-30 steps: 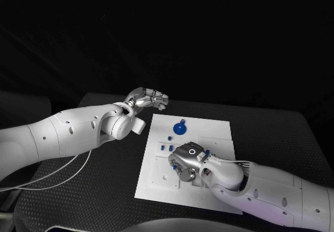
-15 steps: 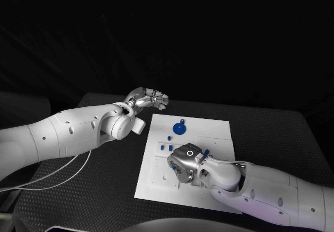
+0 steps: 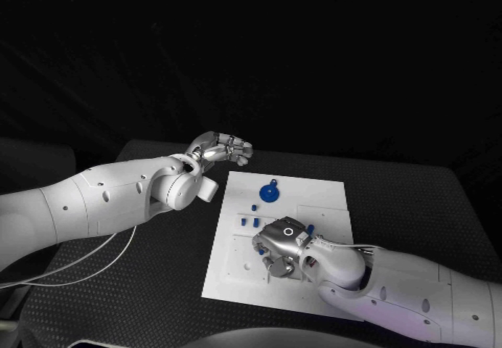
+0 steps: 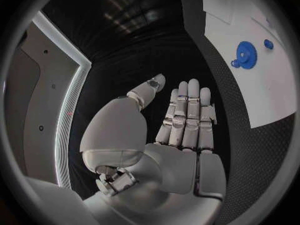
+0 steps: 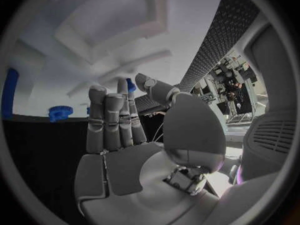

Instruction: Assemble the parts on the task board

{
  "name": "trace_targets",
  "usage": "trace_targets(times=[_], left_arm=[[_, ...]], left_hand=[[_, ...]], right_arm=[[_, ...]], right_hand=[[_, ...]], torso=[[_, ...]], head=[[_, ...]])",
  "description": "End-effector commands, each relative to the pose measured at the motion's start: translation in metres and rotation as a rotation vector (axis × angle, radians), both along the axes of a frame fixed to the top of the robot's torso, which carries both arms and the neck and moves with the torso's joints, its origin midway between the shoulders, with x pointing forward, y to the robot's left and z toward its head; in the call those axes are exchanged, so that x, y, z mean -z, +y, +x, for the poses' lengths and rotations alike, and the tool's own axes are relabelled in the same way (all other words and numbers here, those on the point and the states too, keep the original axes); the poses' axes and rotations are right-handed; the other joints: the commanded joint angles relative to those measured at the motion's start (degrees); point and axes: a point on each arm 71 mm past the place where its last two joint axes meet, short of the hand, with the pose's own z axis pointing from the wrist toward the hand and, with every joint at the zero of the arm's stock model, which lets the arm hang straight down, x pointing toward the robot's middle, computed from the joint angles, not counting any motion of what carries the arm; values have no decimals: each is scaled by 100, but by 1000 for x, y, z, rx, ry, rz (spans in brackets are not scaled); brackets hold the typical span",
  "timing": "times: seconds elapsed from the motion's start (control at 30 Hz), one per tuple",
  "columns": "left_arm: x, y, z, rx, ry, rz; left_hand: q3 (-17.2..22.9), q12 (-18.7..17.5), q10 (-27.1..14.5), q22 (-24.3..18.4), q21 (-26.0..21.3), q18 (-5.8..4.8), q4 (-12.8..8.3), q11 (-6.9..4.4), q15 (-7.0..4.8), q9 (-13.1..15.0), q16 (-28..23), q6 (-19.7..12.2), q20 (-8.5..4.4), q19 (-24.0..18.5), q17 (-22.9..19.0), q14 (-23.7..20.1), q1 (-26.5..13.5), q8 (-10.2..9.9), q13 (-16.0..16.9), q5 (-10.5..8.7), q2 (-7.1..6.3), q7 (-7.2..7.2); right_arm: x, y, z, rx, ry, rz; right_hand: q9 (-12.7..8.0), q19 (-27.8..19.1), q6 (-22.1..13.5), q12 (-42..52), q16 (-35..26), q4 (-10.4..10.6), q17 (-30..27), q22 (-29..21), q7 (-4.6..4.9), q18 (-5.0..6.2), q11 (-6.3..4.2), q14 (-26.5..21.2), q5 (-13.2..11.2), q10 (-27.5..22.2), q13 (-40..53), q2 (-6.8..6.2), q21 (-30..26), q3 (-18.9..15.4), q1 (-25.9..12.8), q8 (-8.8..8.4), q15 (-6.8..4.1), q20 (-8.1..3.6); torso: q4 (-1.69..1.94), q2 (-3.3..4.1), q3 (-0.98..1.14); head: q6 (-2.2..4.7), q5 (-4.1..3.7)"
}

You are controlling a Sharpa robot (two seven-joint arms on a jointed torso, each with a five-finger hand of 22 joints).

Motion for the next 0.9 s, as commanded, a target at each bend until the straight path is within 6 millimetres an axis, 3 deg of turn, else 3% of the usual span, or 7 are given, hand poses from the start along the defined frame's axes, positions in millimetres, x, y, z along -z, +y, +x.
trace_targets(times=[0.03,0.27,0.63,0.9], left_arm=[[-2,0,0,5,-5,-10],[-2,2,0,0,-6,-7],[-2,5,1,-5,-6,-5],[-2,5,1,-4,-7,-6]], left_hand=[[-24,1,-33,7,-39,-30,3,-13,19,-8,-39,-46,39,13,6,13,-16,37,-10,6,-21,-2],[-24,0,-35,8,-42,-30,3,-12,19,-9,-45,-49,39,12,10,12,-14,36,-11,5,-24,-1],[-23,0,-36,10,-45,-30,3,-11,20,-9,-51,-50,40,13,15,13,-12,37,-13,5,-23,-1],[-23,1,-35,11,-47,-30,3,-11,20,-9,-55,-50,40,13,19,15,-10,38,-13,4,-25,-1]], right_arm=[[3,-6,-3,16,14,16],[-13,-14,-4,40,-33,93],[-64,-38,16,95,-100,174],[-91,-75,38,195,-17,133]], right_hand=[[-39,-86,-178,-90,-31,-101,-9,97,68,271,114,-21,15,-226,-194,-49,-35,-189,-71,-81,77,8],[-57,-170,-320,-254,-47,-340,-9,91,121,271,243,-95,-2,-578,-324,-67,-94,-413,-144,-121,214,34],[-38,-139,-314,-211,-28,-351,-5,79,78,271,244,-88,-5,-563,-356,-63,-110,-377,-123,-83,215,37],[-21,-75,-319,-150,28,-333,14,98,61,271,201,-39,-10,-452,-360,-65,-78,-415,-177,-51,173,18]], torso=[[3,0,5],[-9,0,11],[-13,-1,14],[-5,-1,14]], head=[[5,-4],[33,-21],[117,-101],[170,-147]])
